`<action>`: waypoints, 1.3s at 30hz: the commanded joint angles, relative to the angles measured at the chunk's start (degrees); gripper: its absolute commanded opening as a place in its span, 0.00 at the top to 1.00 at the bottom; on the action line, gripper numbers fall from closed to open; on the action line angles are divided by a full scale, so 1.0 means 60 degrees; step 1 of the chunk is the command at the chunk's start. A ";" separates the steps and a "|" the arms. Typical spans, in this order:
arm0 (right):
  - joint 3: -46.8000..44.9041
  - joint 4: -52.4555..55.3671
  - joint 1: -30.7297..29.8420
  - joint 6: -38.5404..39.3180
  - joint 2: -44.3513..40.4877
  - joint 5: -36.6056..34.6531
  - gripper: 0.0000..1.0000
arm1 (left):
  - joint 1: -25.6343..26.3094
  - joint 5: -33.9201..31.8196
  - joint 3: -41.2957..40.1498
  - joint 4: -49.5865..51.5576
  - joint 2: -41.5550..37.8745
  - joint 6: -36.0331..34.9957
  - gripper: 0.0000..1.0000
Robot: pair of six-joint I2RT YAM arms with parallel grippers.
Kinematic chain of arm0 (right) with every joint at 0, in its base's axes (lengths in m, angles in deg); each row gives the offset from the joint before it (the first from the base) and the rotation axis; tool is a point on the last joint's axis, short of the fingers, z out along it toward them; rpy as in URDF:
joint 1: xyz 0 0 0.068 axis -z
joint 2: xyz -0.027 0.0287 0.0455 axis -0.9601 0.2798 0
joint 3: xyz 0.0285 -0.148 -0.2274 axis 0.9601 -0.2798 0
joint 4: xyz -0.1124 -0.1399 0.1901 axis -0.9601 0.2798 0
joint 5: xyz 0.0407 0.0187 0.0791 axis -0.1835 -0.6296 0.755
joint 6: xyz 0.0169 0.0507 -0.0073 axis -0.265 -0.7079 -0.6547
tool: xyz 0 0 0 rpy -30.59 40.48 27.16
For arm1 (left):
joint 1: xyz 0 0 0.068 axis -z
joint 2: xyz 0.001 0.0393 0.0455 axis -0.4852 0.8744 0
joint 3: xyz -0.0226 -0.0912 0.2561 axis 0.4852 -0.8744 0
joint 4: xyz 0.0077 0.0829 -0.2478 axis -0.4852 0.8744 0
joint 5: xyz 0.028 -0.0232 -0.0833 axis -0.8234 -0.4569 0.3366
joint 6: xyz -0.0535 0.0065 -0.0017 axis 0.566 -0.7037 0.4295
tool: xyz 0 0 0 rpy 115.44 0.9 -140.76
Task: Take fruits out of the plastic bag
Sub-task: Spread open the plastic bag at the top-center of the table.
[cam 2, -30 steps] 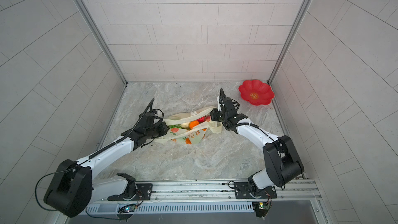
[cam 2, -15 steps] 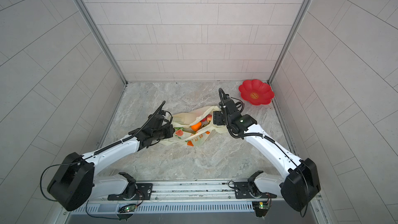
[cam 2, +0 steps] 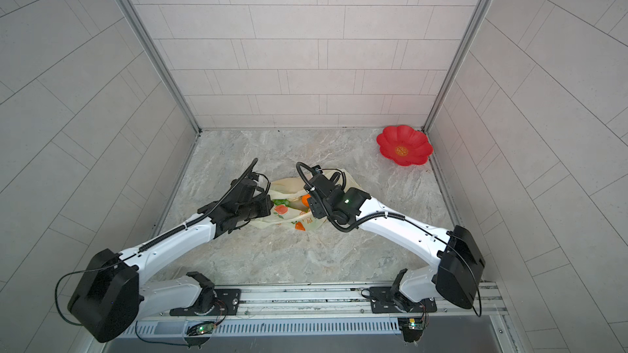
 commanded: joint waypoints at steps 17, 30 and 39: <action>-0.2599 -0.0901 -0.0723 -0.0578 0.0298 -0.0312 0.32 | -0.1359 0.0662 0.0675 0.0296 -0.0022 0.0697 1.00; -0.2765 -0.1463 -0.0105 -0.0363 -0.0293 0.0003 0.37 | -0.1569 0.0138 -0.0217 0.1189 -0.0212 0.0588 0.54; -0.3302 -0.1678 -0.0552 -0.0552 -0.0027 -0.0021 0.60 | -0.1189 0.0059 -0.0274 0.1919 -0.0787 0.1670 0.25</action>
